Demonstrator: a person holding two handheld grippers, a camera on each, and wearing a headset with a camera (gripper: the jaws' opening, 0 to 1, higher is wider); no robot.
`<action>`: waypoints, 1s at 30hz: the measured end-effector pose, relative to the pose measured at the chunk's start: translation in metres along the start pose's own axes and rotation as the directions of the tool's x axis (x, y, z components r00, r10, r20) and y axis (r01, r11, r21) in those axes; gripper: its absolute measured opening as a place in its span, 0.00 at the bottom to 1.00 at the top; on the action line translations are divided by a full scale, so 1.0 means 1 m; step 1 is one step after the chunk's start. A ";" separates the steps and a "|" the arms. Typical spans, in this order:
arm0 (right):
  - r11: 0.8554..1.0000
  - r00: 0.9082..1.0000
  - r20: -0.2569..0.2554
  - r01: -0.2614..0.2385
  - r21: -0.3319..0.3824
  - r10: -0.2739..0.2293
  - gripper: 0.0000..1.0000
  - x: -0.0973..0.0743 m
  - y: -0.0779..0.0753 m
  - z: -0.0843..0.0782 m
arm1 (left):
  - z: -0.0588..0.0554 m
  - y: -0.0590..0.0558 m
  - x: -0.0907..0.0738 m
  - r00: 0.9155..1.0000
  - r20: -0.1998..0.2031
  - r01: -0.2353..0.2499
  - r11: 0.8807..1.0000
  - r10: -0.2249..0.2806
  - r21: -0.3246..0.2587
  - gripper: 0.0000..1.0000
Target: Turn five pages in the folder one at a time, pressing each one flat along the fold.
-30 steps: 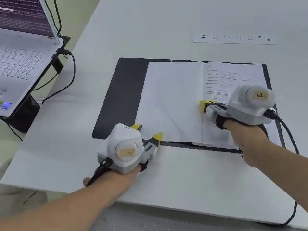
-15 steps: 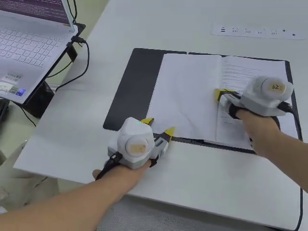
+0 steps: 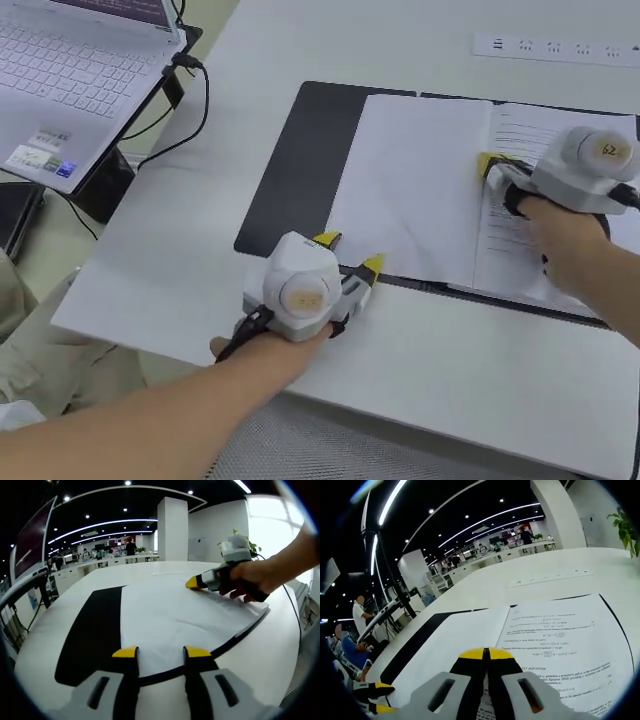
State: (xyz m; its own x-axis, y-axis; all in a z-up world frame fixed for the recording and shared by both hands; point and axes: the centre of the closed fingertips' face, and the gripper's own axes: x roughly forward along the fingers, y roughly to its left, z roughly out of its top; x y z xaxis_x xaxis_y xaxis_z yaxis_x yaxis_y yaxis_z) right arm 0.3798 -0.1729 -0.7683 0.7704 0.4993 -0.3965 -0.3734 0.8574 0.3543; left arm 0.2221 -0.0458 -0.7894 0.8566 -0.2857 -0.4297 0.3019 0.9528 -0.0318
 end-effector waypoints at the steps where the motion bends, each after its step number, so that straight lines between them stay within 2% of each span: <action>1: 1.000 1.000 0.002 0.002 -0.003 -0.002 0.00 0.004 -0.003 0.002 | 0.000 0.000 0.000 1.000 0.001 0.000 1.000 0.000 -0.001 0.34; 7: 0.999 0.999 0.016 0.039 -0.032 -0.038 0.00 0.019 -0.016 0.014 | 0.000 0.000 0.001 1.000 0.004 -0.001 1.000 0.001 -0.002 0.34; 17: 0.995 0.997 0.018 0.070 -0.064 -0.069 0.00 0.040 -0.023 0.031 | 0.000 0.001 0.000 1.000 0.010 0.001 1.000 -0.001 -0.003 0.34; 21: 0.994 0.997 0.012 0.076 -0.079 -0.076 0.00 0.059 -0.038 0.040 | 0.000 0.001 0.000 1.000 0.014 0.001 1.000 -0.001 -0.003 0.34; 24: 0.991 0.996 0.024 0.084 -0.100 -0.082 0.00 0.067 -0.045 0.041 | 0.001 0.001 0.000 1.000 0.016 0.002 1.000 -0.002 -0.004 0.34; 30: 0.990 0.996 0.028 0.090 -0.109 -0.087 0.00 0.081 -0.050 0.044 | 0.001 0.001 0.000 1.000 0.015 0.002 1.000 -0.002 -0.004 0.34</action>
State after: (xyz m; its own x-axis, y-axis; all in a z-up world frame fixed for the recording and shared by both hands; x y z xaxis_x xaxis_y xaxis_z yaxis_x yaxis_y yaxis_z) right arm 0.4832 -0.1806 -0.7807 0.8144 0.4187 -0.4018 -0.3565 0.9073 0.2229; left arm 0.2223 -0.0453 -0.7884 0.8620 -0.2895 -0.4161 0.3023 0.9525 -0.0363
